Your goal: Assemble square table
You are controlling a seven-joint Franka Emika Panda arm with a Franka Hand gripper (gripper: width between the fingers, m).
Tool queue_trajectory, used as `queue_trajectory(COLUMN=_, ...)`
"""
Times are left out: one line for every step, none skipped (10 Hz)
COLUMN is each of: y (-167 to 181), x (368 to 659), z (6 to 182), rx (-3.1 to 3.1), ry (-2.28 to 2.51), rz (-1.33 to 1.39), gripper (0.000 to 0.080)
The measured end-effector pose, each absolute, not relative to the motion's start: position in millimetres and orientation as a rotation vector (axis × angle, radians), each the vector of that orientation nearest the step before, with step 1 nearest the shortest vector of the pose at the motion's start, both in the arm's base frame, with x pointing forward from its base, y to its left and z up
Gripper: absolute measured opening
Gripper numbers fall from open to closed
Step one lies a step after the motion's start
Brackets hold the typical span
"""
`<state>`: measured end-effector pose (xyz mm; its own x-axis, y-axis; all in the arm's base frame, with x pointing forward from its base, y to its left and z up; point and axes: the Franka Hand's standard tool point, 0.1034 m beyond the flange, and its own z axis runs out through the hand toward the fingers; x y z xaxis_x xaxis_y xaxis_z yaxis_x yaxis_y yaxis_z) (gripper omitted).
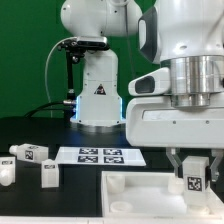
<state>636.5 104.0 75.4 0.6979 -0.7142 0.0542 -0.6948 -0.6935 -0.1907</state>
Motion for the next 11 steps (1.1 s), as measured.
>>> queue_trajectory(y=108.3, x=635.2, z=74.5, rx=-2.638, ry=1.352, rz=-0.156, gripper=0.0284)
queue_trajectory(y=111.3, x=634.2, z=74.3, rx=-2.525, ry=1.545, rz=-0.13, gripper=0.0284)
queue_trajectory(y=113.4, x=633.9, z=74.4, rx=-2.432, ry=1.674, rz=-0.11, gripper=0.0284)
queue_trajectory(y=114.2, x=633.7, z=74.4, rx=-2.382, ry=1.736, rz=-0.097, gripper=0.0284)
queue_trajectory(y=114.0, x=633.5, z=74.2, rx=-2.373, ry=1.745, rz=-0.094, gripper=0.0284)
queue_trajectory(y=114.4, x=633.5, z=74.2, rx=-2.4, ry=1.708, rz=-0.097, gripper=0.0341)
queue_trajectory(y=113.1, x=633.8, z=74.3, rx=-2.505, ry=1.564, rz=-0.121, gripper=0.0528)
queue_trajectory(y=111.0, x=634.5, z=74.8, rx=-2.649, ry=1.328, rz=-0.149, gripper=0.0528)
queue_trajectory(y=110.7, x=636.4, z=77.9, rx=-2.771, ry=1.069, rz=-0.178, gripper=0.0624)
queue_trajectory(y=116.6, x=634.9, z=80.6, rx=-2.833, ry=0.902, rz=-0.195, gripper=0.0641)
queue_trajectory(y=117.2, x=634.5, z=80.1, rx=-2.87, ry=0.794, rz=-0.203, gripper=0.0641)
